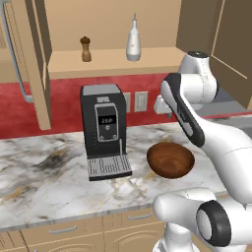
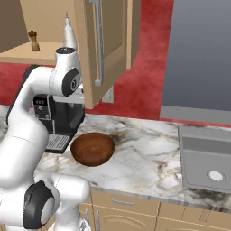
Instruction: Retrieve the bottle and the shaker from the cabinet and place them next to the mixing bowl on the counter. Then add garlic from the fridge to the mixing bowl.
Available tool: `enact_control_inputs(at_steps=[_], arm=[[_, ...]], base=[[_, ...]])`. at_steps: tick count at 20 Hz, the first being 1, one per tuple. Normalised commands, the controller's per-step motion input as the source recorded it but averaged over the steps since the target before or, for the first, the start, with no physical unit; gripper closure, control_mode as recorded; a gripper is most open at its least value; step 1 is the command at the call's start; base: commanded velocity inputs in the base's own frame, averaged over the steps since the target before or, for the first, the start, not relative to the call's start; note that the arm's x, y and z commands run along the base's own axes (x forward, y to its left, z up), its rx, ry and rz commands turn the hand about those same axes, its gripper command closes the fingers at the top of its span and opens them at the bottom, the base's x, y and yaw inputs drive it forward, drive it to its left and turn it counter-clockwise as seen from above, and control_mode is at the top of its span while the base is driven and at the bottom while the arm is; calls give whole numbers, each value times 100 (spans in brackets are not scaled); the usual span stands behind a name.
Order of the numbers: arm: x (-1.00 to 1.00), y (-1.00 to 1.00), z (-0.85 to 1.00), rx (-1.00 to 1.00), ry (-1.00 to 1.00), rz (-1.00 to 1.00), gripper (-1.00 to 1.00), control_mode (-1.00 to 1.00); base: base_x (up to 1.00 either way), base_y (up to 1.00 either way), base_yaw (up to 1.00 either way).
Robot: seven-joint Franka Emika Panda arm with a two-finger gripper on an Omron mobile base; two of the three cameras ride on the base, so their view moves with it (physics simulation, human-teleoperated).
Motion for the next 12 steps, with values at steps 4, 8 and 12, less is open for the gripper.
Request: enact_control_inputs(at_steps=[4,8,12], arm=[[-43,6,0,0,-19,2,-100,-100],[-82,32,2,-11,-51,11,-100,-100],[-9,60,35,-5,-51,0,-100,-100]], base=[[0,0,0],[0,0,0],[0,0,0]])
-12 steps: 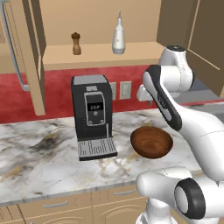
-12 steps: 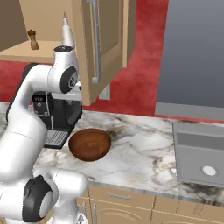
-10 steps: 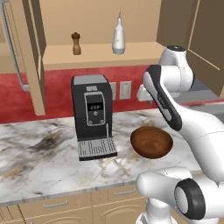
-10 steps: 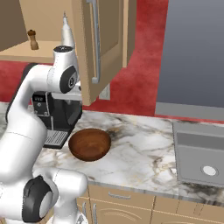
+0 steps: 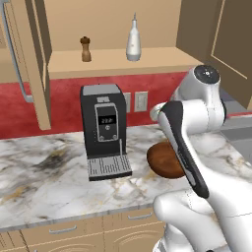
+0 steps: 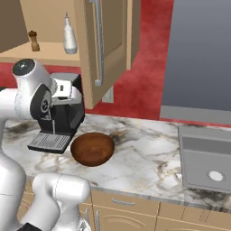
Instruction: Retrieve the bottle and the shaker from the cabinet and place them next to the mixing bowl on the counter. Then add garlic from the fridge to the mixing bowl.
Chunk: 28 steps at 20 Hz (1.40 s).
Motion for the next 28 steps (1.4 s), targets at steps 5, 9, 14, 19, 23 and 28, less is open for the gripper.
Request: enact_control_inputs(at_steps=[5,9,14,19,23,28], arm=[[6,40,76,4,-45,0,-100,-100],[15,29,97,5,-39,0,-100,-100],[27,4,99,7,-32,1,-100,-100],[42,11,64,5,-18,4,-100,-100],[0,0,0,0,0,0,-100,-100],[2,6,0,0,0,0,-100,-100]], base=[[0,0,0],[0,0,0],[0,0,0],[0,0,0],[0,0,0],[0,0,0]])
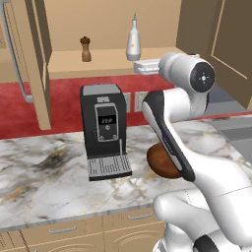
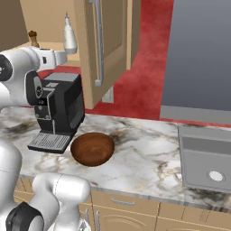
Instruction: Retrieve the bottle and the shaker from the cabinet and place them next to the mixing bowl on the counter. Then add garlic from the fridge to the mixing bowl.
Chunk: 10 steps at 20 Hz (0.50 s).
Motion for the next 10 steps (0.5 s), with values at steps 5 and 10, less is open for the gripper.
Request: enact_control_inputs(at_steps=[5,10], arm=[[25,17,4,0,2,0,-100,-100],[29,6,33,0,5,-3,-100,-100]], base=[[0,0,0],[0,0,0]])
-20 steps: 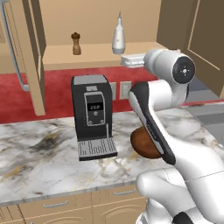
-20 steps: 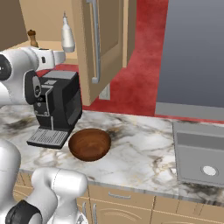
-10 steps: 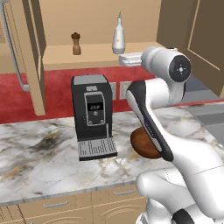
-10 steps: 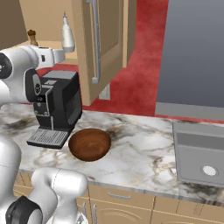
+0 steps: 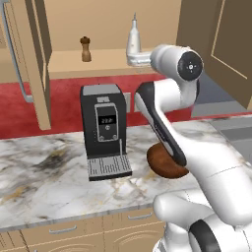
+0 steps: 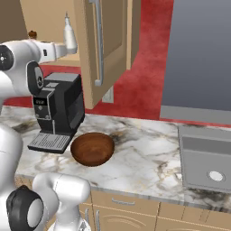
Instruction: Retrieve the bottle and the shaker from the cabinet and place them next to the mixing bowl on the counter. Then add garlic from the fridge to the mixing bowl.
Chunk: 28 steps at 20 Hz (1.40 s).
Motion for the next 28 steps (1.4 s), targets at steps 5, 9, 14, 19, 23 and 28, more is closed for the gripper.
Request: enact_control_inputs(at_steps=[5,9,14,19,23,28], arm=[[37,7,26,0,11,-6,-100,-100],[40,-1,4,0,7,-2,-100,-100],[64,0,13,0,21,-8,-100,-100],[42,9,8,0,12,-10,-100,-100],[13,14,11,0,6,-5,-100,-100],[26,4,4,0,7,-2,-100,-100]], base=[[0,0,0],[0,0,0],[0,0,0],[0,0,0],[0,0,0],[0,0,0]])
